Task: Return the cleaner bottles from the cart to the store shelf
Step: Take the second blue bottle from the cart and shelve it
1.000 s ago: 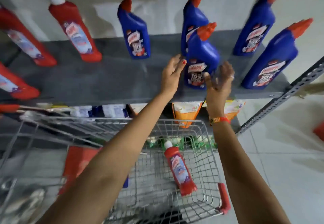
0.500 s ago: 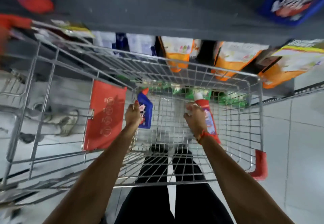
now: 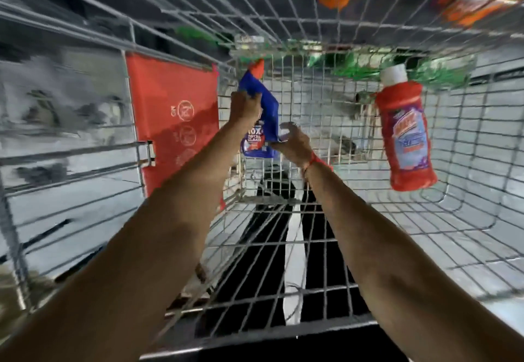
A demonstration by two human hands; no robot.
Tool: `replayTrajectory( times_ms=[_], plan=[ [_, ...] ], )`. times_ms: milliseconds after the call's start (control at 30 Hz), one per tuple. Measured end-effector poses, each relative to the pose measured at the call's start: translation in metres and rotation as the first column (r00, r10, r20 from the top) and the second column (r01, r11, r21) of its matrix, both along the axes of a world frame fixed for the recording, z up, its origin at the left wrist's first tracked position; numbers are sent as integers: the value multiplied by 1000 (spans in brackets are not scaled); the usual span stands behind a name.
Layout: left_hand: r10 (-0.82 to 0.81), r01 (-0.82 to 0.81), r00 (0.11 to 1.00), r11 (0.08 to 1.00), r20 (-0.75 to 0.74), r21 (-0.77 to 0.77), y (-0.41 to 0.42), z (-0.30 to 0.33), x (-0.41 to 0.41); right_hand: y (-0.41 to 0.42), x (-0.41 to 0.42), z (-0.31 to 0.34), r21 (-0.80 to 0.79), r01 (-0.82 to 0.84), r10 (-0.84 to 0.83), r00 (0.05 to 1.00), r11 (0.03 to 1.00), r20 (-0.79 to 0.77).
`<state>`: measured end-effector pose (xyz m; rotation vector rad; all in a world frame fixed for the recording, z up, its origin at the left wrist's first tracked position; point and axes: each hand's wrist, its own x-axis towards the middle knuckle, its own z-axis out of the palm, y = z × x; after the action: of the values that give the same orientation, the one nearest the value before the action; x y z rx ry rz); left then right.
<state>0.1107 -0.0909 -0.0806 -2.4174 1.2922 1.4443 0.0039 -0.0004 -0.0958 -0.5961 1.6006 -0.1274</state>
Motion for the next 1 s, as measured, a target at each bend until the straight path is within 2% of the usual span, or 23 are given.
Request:
replayTrajectory(
  times_ms=[33,100,200,233,333,500,600,667,867,1000],
  plan=[
    [40,-40,999,999,13,-11,-5,-4,2,-8,9,-2,-26,18,-19,1000,999,-10],
    [12,-12,1000,999,-11,-53,-10,-3,-4,-17,18,-1,-71,55,-57,998,996,-35],
    [75,-85,984,995,-163,-56,-15,-9,-10,-8,23,-10,29,76,-75,997,997,-30],
    [96,-102,984,994,-151,-30,-17,-9,-11,-5,25,-14,62,67,-64,997,996,-49],
    [66,-63,996,996,-63,58,-24,-20,-7,-14,27,-19,-40,59,-64,988,997,-142],
    [131,-99,959,985,-253,138,-28,-30,-12,-11,18,-10,-40,81,-87,982,996,-166],
    [228,-198,922,972,-314,127,-18,-30,-15,-7,12,-4,-67,103,-113,979,992,-168],
    [249,-230,898,968,-361,96,-17,-20,-13,-2,6,2,-108,109,-127,976,988,-178],
    [216,-166,777,976,-591,139,-19,48,-10,-5,-14,57,-242,108,-149,976,964,-160],
    [34,-57,669,998,-743,-7,-26,119,-23,-7,-26,108,-433,206,-280,953,878,-114]
  ],
)
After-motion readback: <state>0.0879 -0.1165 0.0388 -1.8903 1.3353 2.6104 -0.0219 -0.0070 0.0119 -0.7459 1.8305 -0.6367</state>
